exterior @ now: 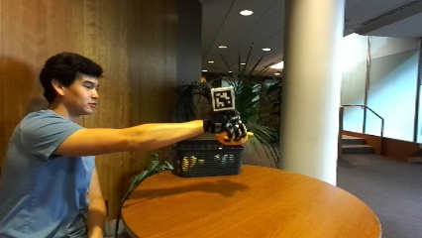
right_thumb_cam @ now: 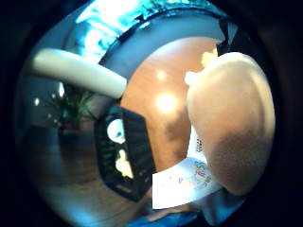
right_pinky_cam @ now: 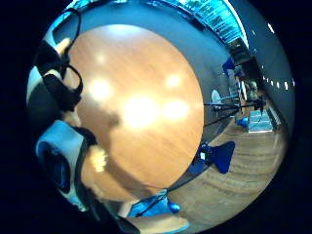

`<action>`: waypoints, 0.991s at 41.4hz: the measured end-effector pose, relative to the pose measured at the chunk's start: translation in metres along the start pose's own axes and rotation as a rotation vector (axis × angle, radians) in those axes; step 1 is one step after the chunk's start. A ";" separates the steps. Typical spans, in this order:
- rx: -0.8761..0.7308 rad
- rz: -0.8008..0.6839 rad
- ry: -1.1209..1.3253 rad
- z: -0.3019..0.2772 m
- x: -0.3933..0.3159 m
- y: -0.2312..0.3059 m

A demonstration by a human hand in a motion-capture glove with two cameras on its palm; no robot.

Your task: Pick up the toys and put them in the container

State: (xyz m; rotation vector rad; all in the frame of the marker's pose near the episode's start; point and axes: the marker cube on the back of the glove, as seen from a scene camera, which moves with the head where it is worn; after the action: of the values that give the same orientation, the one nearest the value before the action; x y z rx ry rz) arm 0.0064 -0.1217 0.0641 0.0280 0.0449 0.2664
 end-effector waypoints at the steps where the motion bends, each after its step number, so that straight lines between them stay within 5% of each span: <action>1: 0.006 -0.022 -0.021 -0.010 -0.003 0.003; 12: 0.105 -0.246 -0.081 -0.099 -0.090 0.051; 18: 0.141 -0.184 -0.032 -0.115 -0.150 0.078; 29: 0.096 -0.539 -0.316 -0.106 -0.181 0.126; 35: 0.032 -0.401 -0.207 -0.081 -0.190 0.129; 41: -0.046 -0.424 -0.062 -0.057 -0.191 0.142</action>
State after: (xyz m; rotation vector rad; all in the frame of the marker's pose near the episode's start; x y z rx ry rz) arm -0.2180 -0.0339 0.0199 -0.0196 -0.0178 -0.1577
